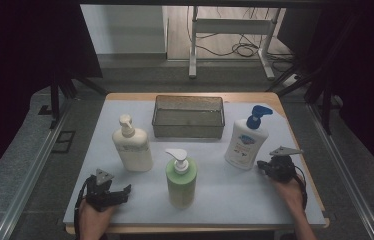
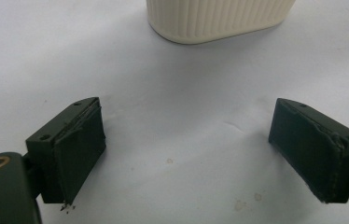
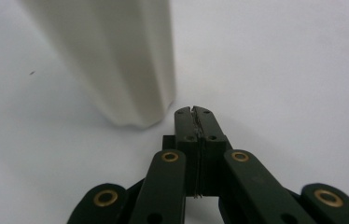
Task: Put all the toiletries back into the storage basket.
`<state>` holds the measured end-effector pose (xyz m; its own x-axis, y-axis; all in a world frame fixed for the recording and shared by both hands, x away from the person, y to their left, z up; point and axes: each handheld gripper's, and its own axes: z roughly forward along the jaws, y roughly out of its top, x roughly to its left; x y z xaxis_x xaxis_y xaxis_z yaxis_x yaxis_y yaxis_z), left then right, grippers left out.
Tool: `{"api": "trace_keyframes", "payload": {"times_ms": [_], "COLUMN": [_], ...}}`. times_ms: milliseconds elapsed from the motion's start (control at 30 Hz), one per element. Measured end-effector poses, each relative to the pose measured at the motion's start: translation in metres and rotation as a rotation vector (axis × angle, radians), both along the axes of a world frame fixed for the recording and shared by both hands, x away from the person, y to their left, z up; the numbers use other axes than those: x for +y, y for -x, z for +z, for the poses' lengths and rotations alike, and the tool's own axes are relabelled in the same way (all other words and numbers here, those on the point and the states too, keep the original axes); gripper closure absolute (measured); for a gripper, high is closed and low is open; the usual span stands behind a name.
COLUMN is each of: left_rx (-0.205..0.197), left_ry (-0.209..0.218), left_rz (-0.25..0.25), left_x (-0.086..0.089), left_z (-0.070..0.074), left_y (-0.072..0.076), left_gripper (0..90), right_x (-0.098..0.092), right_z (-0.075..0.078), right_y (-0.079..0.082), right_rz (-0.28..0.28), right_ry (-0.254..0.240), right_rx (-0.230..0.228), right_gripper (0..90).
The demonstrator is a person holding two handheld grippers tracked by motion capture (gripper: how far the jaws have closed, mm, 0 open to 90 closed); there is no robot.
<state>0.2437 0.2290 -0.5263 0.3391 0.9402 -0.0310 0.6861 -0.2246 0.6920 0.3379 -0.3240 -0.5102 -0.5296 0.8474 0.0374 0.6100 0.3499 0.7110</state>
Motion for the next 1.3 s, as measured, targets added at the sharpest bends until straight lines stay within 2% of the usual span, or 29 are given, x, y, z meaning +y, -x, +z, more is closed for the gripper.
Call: {"api": "trace_keyframes", "payload": {"times_ms": [133,200,400,633,767,900,1133,1167,1300], "left_rx": [0.0,0.0,0.0,0.0,0.0,0.001,0.0,0.0,0.0], "left_ry": [0.0,0.0,0.0,0.0,0.0,0.0,0.0,0.001,0.001], "left_rz": [0.0,0.0,0.0,0.0,0.0,0.0,0.0,0.0,0.0], "left_x": [0.0,0.0,0.0,0.0,0.0,0.0,0.0,0.0,0.0], "left_z": [0.0,0.0,0.0,0.0,0.0,0.0,0.0,0.0,0.0], "left_y": [0.0,0.0,0.0,0.0,0.0,0.0,0.0,0.0,0.0], "left_gripper": [10.2,10.2,10.2,10.2,10.2,10.2,10.2,10.2,10.2], "right_x": [0.008,0.009,0.012,0.02,0.017,0.012,0.011,0.014,0.019], "right_z": [-0.002,-0.001,0.001,0.001,0.001,0.005,0.015,0.018,0.025], "right_y": [-0.005,-0.004,0.001,0.009,0.008,0.016,0.03,0.032,0.033], "right_rz": [0.033,0.028,0.048,0.077,0.073,0.072,0.081,0.086,0.108], "right_ry": [0.0,0.011,-0.013,-0.008,-0.015,-0.029,-0.047,-0.051,-0.06], "right_rx": [-0.001,-0.003,0.0,0.005,0.003,0.001,-0.02,-0.025,-0.016], "right_gripper": [90.0,89.9,89.8,88.8,87.3,85.3,76.0,70.1,59.6]}}
